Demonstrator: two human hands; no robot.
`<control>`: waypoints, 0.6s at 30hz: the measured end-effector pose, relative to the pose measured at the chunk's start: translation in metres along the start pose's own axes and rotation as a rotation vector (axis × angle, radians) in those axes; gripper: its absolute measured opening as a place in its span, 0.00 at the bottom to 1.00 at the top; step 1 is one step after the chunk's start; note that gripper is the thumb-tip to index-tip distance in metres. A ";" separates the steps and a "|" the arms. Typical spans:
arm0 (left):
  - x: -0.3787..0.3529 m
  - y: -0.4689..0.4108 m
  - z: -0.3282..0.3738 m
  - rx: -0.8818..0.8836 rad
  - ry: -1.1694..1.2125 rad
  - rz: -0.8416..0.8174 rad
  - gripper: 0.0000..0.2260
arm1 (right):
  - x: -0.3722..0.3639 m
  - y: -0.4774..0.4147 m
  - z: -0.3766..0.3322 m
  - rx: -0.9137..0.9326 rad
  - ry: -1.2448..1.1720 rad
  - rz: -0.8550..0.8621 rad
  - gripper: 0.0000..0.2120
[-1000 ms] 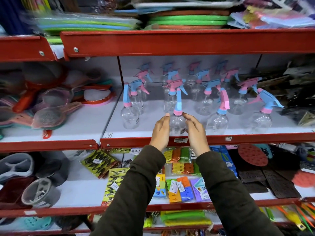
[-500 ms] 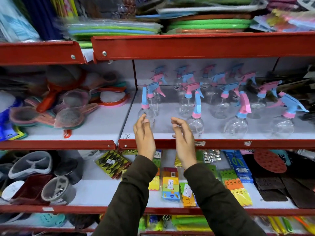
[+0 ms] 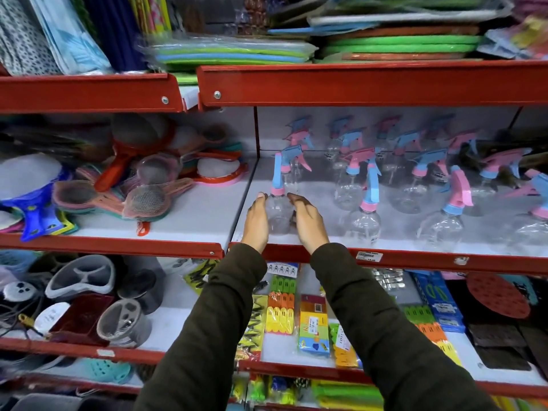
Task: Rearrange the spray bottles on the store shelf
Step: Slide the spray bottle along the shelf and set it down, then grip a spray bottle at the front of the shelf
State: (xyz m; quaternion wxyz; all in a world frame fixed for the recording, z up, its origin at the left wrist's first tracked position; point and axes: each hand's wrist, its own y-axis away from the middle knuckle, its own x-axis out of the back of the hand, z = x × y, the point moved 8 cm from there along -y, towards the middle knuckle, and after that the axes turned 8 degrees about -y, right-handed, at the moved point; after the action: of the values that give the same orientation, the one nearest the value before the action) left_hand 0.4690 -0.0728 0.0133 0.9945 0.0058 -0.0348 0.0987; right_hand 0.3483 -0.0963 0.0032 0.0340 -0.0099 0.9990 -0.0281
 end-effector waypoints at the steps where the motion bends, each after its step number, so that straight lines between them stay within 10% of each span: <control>1: 0.002 0.002 -0.004 0.000 0.017 0.007 0.20 | 0.001 0.004 -0.001 0.006 0.001 -0.003 0.20; 12: 0.005 0.027 -0.009 -0.048 -0.091 -0.023 0.26 | 0.005 0.041 -0.006 0.153 0.178 -0.027 0.19; 18: 0.020 0.045 -0.004 -0.139 -0.186 0.224 0.22 | 0.001 0.042 -0.014 0.137 0.126 -0.004 0.23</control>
State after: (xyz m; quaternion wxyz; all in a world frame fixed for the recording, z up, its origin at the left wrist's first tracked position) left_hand 0.4800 -0.0251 0.0107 0.9677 -0.0579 -0.1341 0.2053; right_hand 0.3456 -0.0535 0.0147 -0.0281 -0.0076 0.9948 -0.0971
